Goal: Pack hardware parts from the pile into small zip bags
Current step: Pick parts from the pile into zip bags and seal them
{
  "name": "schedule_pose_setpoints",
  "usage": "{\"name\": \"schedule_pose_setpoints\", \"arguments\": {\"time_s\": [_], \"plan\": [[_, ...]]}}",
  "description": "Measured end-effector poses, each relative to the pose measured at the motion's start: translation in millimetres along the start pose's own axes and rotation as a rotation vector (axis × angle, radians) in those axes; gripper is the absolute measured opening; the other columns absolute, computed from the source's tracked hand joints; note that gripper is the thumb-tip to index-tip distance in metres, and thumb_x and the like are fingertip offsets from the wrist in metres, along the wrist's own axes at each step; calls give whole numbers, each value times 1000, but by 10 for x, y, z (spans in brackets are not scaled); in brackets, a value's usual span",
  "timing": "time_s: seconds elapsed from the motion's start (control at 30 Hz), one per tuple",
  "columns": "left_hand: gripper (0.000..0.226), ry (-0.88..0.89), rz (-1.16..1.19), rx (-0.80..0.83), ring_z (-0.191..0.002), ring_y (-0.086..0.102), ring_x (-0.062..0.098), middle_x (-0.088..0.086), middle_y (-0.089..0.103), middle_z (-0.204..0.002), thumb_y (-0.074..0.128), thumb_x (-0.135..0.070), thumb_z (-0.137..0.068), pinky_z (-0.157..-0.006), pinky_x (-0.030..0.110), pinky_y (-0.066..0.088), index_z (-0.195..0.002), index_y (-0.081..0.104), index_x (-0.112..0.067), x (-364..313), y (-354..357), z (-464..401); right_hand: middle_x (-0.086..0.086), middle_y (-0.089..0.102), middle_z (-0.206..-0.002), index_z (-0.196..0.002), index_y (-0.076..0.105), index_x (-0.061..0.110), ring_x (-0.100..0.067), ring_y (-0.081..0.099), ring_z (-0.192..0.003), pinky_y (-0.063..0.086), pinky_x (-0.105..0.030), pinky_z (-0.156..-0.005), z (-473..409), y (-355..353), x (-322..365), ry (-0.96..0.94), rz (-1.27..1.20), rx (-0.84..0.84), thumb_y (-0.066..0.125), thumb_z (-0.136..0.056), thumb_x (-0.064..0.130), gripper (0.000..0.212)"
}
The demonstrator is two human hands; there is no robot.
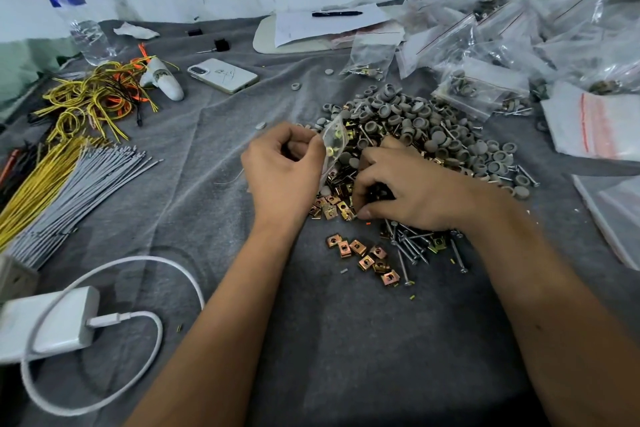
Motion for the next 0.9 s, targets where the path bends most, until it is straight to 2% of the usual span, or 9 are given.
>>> {"name": "schedule_pose_setpoints", "arguments": {"time_s": [0.07,0.13,0.2,0.27,0.37,0.47,0.63,0.77,0.9], "plan": [[8,13,-39,40,-54,52,2,-15,59,-56,73,-11,-84,-54,21,41,-79,77,-17,-15,37,3,18,55,-99,-90,66,35,-6,45,-103,38,-30,-91,16,-118,1,-6,-182,-103,72,-93,33,7],[10,35,-64,83,-53,50,0,-16,59,-56,74,-9,-85,-53,17,40,-78,76,-17,-42,79,12,15,66,-95,-97,66,27,0,60,-95,47,-21,-87,62,-315,-19,-6,-348,-309,68,-97,23,5],[10,64,-93,125,-53,49,0,-15,57,-56,75,-8,-85,-53,17,38,-77,77,-15,-87,127,40,13,70,-89,-98,69,20,0,65,-86,48,-15,-79,136,-487,-36,-6,-354,-514,69,-96,16,5],[8,81,-114,159,-53,49,0,-14,57,-56,76,-7,-84,-55,18,38,-79,77,-12,-120,167,65,8,73,-90,-98,76,17,-4,65,-85,49,-18,-80,168,-554,-41,4,-275,-608,74,-92,14,6],[7,80,-114,186,-54,51,1,-13,59,-57,76,-6,-85,-56,20,40,-81,77,-11,-126,194,80,2,73,-95,-102,81,15,-11,65,-88,47,-18,-82,154,-539,-35,2,-192,-605,76,-90,12,13],[8,87,-120,204,-54,53,2,-11,61,-59,75,-6,-86,-55,20,41,-80,77,-12,-148,208,99,3,75,-95,-104,81,14,-7,65,-88,48,-16,-82,162,-537,21,-34,-193,-648,76,-89,7,17],[7,88,-123,195,-54,53,2,-7,64,-62,75,-4,-86,-56,19,41,-80,77,-9,-184,192,105,4,76,-86,-94,78,14,-5,71,-81,55,-16,-74,175,-535,22,-17,-261,-718,83,-82,9,14],[10,96,-97,134,-57,54,5,-7,63,-61,76,-5,-86,-56,23,43,-78,76,-12,-203,127,85,-2,79,-95,-100,81,13,-16,72,-87,58,-37,-83,140,-479,182,-84,-159,-682,79,-83,7,18],[11,70,5,19,-62,59,8,-6,66,-64,74,-9,-86,-62,27,49,-78,76,-17,-180,6,61,-4,78,-102,-105,80,13,-24,72,-94,56,-44,-84,54,-348,268,-142,-120,-552,67,-88,4,23]]}}
Point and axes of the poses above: each hand's wrist, its own z-axis away from the middle knuckle, its own y-axis out of the palm, x = y × z, the point moved 9 cm from there along -z, towards the middle knuckle
